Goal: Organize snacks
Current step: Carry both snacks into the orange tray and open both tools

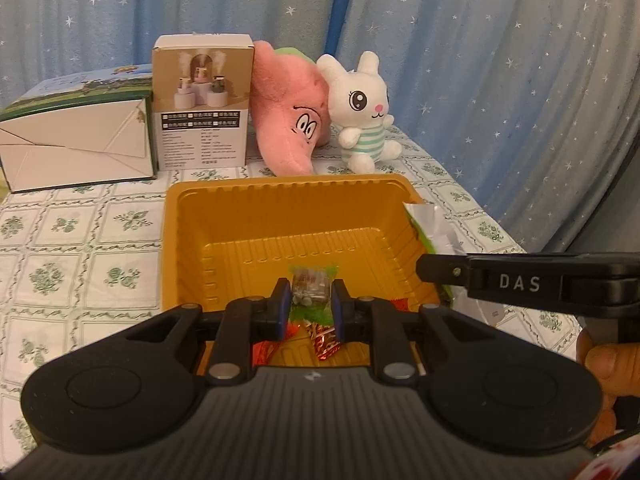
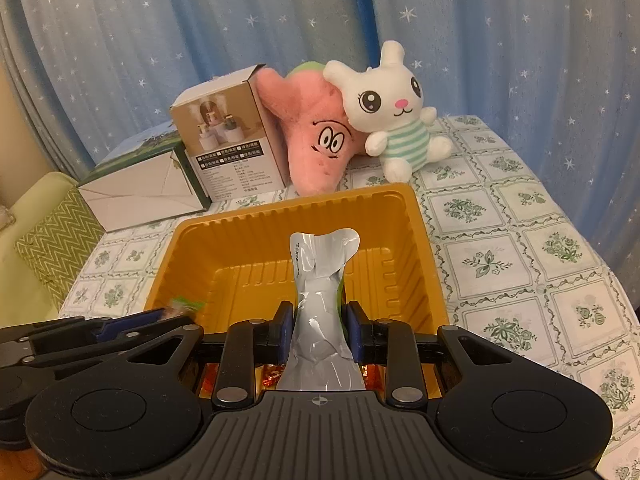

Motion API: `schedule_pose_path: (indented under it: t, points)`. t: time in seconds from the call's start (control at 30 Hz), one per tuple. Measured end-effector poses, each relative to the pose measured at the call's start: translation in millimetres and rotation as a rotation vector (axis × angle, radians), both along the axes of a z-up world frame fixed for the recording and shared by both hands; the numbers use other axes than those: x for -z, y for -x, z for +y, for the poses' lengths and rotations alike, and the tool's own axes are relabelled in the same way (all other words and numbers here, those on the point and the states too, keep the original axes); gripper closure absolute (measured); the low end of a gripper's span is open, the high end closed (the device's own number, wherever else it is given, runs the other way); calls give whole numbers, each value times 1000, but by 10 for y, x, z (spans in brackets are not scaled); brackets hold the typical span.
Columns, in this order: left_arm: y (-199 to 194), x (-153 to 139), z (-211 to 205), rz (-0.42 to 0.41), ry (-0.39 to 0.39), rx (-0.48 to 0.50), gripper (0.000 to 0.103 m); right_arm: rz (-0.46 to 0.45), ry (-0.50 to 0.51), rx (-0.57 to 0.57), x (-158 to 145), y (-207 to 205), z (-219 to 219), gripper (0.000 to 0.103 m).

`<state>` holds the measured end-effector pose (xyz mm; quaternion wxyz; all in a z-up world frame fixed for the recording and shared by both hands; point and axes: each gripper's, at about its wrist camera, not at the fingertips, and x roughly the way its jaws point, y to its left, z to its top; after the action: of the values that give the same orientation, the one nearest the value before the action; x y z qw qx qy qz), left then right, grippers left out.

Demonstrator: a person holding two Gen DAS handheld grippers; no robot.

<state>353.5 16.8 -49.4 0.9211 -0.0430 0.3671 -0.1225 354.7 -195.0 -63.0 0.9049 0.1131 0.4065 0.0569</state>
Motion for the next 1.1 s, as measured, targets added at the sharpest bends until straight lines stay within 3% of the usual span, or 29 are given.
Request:
schedule_pose_path:
  t: [0.13, 0.63, 0.8, 0.87, 0.97, 1.1]
  points:
    - [7, 47, 7, 7, -14, 3, 77, 5, -3, 4, 18, -22, -15, 74]
    - [374, 33, 310, -5, -14, -82, 75, 0, 0, 7, 0, -129, -19, 74]
    - [460, 25, 318, -6, -8, -85, 74, -5, -50, 5, 7, -167, -5, 74]
    - [504, 18, 319, -5, -7, -88, 73, -6, -54, 8, -5, -149, -9, 72]
    - [596, 2, 322, -7, -1, -93, 69, -16, -60, 20, -38, -47, -44, 59]
    - [739, -24, 308, -4, 1, -102, 64, -18, -74, 42, -70, 177, -114, 56]
